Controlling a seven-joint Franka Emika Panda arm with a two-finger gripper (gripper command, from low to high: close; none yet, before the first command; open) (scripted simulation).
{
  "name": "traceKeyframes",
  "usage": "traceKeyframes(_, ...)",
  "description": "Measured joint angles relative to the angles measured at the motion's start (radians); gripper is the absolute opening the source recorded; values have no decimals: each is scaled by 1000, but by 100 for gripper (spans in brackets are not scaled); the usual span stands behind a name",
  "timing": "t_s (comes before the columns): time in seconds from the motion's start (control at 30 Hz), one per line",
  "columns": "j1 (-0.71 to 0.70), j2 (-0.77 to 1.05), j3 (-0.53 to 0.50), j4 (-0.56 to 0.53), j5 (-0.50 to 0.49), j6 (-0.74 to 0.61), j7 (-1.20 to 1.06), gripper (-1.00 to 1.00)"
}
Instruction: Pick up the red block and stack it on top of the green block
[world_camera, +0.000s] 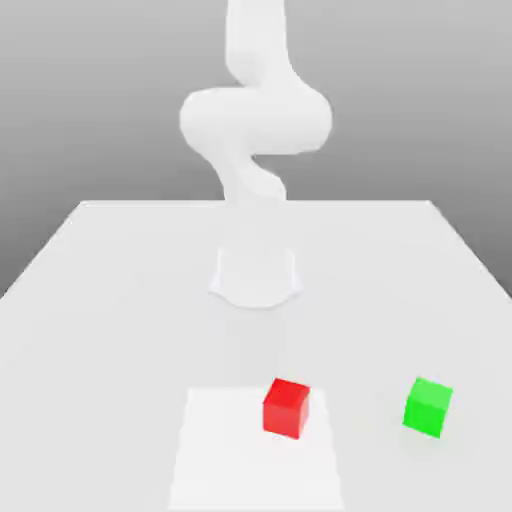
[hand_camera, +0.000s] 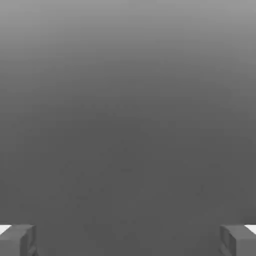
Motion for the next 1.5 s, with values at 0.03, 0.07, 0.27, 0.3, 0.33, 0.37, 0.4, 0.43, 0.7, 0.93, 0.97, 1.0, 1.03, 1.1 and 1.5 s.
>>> traceKeyframes(0.03, 26, 34, -24, -22, 9, 21, -53, 0)
traceKeyframes(0.07, 49, 66, -45, -43, 18, 41, -104, 0)
traceKeyframes(0.27, 175, 259, -145, -164, 67, 155, -397, 0)
traceKeyframes(0.3, 194, 291, -157, -184, 74, 174, -444, 0)
traceKeyframes(0.33, 212, 323, -169, -204, 80, 193, -491, 0)
traceKeyframes(0.37, 233, 355, -182, -224, 82, 212, -535, 0)
traceKeyframes(0.4, 245, 386, -187, -244, 89, 231, -581, 0)
traceKeyframes(0.43, 260, 418, -194, -264, 92, 250, -627, 0)
traceKeyframes(0.7, 319, 645, -210, -427, 32, 406, -922, 0)
traceKeyframes(0.93, 315, 770, -195, -452, 14, 510, -1010, 0)
traceKeyframes(0.97, 313, 787, -189, -449, 30, 524, -1022, 0)
traceKeyframes(1.0, 309, 804, -183, -446, 47, 538, -1035, 0)
traceKeyframes(1.03, 305, 822, -174, -443, 64, 553, -1048, 0)
traceKeyframes(1.1, 290, 859, -151, -438, 101, 583, -1075, 0)
traceKeyframes(1.5, 222, 959, -60, -430, 189, 663, -1136, -100)
